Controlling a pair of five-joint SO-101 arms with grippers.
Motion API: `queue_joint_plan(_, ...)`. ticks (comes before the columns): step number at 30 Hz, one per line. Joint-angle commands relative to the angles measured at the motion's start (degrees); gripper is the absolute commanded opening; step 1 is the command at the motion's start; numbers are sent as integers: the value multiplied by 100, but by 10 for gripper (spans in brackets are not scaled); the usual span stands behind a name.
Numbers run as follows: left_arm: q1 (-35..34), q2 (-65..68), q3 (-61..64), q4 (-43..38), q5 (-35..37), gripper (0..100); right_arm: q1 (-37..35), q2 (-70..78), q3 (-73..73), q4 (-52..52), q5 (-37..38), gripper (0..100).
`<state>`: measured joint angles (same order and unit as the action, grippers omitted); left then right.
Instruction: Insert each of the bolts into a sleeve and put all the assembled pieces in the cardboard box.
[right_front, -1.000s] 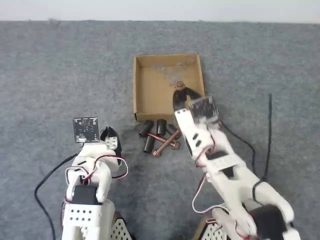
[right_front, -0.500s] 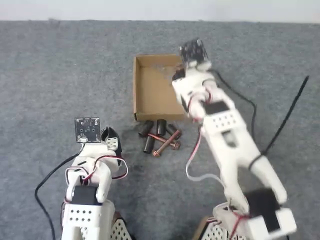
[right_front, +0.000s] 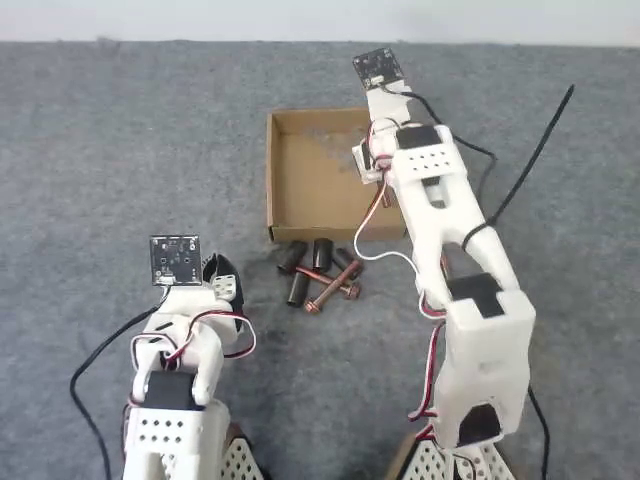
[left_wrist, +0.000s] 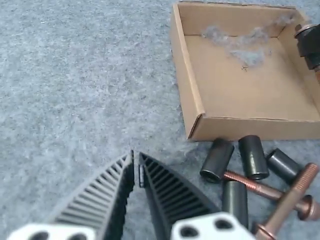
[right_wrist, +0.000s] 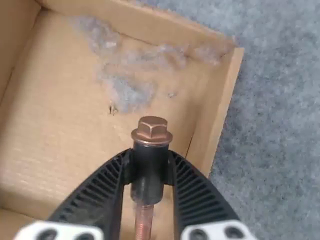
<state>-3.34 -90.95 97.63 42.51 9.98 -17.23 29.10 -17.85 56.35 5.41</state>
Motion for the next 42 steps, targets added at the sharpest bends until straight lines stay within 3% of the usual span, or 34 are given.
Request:
queue_joint_plan(1,26,88,-66,9,-44,11,48,66,-765,365,-325,64)
queue_joint_plan(6,26,97,-66,0,-44,11,48,145,-888,637,-334,162)
queue_joint_plan(13,18,97,-66,0,-44,11,-31,-136,-888,1042,-378,0)
queue_joint_plan(21,18,97,-66,9,-44,11,-48,-277,-870,1736,-378,7)
queue_joint_plan(30,9,97,-66,18,-44,11,-330,-778,-853,3802,-325,7)
queue_joint_plan(33,9,97,-66,18,-44,11,-532,-848,-844,4541,62,9)
queue_joint_plan(42,0,97,-66,18,-44,11,-813,-1684,563,4462,132,9)
